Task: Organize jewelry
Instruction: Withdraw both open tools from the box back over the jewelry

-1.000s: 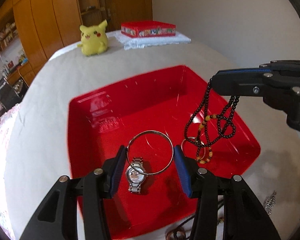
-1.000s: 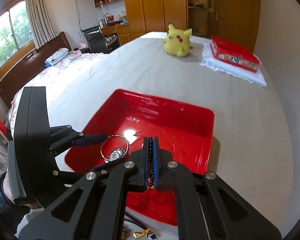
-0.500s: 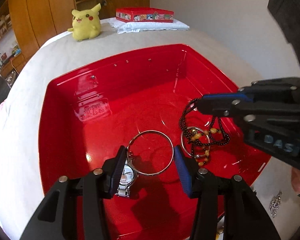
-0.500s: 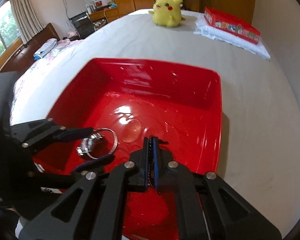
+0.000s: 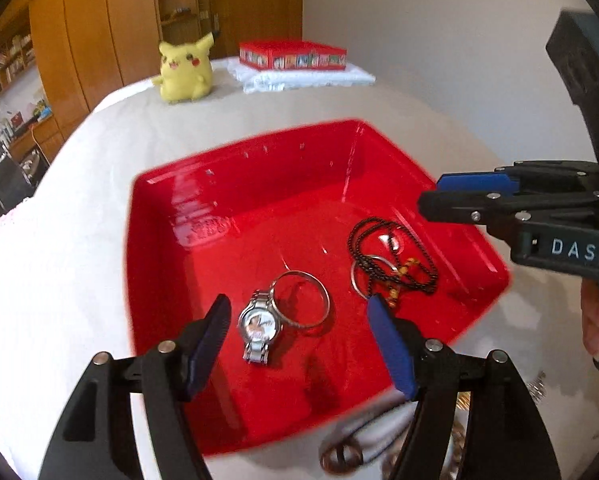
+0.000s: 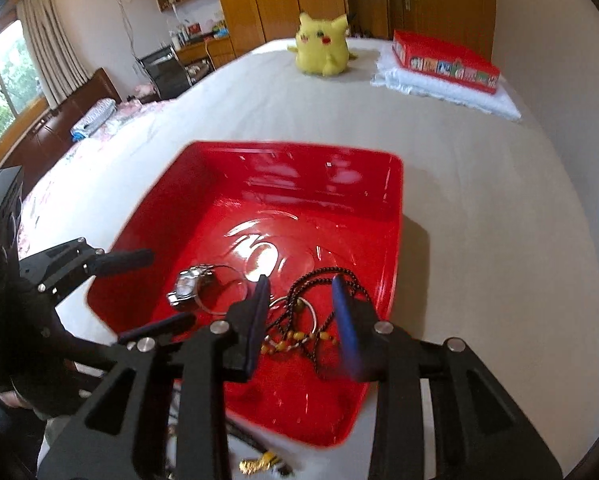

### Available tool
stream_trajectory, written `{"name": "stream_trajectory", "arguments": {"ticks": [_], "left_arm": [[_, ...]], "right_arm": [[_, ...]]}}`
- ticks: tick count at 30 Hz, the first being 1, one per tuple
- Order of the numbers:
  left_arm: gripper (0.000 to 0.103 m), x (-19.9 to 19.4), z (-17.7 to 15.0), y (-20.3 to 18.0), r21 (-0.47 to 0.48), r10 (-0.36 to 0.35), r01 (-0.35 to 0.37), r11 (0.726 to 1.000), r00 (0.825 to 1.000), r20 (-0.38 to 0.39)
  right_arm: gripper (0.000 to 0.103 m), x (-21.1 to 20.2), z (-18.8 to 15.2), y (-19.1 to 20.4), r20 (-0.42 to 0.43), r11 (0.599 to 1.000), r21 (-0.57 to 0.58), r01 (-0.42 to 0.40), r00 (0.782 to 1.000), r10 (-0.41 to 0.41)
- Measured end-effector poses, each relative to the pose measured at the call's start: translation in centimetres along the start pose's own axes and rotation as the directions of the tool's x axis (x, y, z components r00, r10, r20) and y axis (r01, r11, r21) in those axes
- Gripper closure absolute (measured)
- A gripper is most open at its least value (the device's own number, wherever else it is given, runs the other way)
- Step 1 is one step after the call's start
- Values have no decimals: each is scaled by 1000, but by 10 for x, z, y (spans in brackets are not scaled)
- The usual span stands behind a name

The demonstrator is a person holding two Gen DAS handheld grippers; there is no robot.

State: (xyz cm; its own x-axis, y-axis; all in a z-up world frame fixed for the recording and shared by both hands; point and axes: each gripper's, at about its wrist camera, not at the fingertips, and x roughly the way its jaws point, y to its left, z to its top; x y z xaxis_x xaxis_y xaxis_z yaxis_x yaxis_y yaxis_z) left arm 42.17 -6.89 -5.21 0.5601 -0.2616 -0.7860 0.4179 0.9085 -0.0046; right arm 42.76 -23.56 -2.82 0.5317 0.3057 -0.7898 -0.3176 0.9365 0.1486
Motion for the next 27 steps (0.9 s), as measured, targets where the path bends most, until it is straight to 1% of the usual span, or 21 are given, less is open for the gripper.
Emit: {"name": "stream_trajectory", "arguments": {"ticks": [5,7,9,11,14,16,17,18,21,24,27], "left_arm": [[28,-50,-20,0,5,-2,2,1000,998,69],[25,-67,-32,1,7,-2,1,1000,996,88],[23,-85,-47,2,6,13,-14,1000,994,104],[22,-100,-67,4,-1,19,-19,1000,994,109],[22,-115,-95,8,-25,26,-24,999,993,111],[22,-118,-114,8,-38,22,-18,999,995,98],[21,-118,-124,7,-42,19,-15,999,996,89],[21,-117,-133,6,-43,15,-12,999,997,77],[21,-105,-160,-1,-45,3,-1,999,999,36],[21,-93,-178,-6,-51,-11,11,999,1000,3],[21,-90,-184,-12,-47,-39,40,998,999,8]], "right_arm": [[70,-44,-21,10,67,999,-39,-1,998,3],[65,-62,-33,16,93,999,-50,-2,996,7],[59,-84,-51,24,128,998,-65,3,992,6],[55,-100,-70,30,153,997,-74,9,988,3],[52,-118,-100,35,165,998,-69,-2,986,13],[51,-126,-122,39,168,997,-75,17,986,-4],[47,-127,-131,40,169,997,-74,22,986,-10],[47,-127,-141,41,164,997,-71,28,986,-16],[47,-122,-172,39,126,998,-54,40,991,-33],[47,-116,-198,32,88,999,-12,47,995,-46],[47,-114,-216,29,67,998,18,58,996,-59]]}}
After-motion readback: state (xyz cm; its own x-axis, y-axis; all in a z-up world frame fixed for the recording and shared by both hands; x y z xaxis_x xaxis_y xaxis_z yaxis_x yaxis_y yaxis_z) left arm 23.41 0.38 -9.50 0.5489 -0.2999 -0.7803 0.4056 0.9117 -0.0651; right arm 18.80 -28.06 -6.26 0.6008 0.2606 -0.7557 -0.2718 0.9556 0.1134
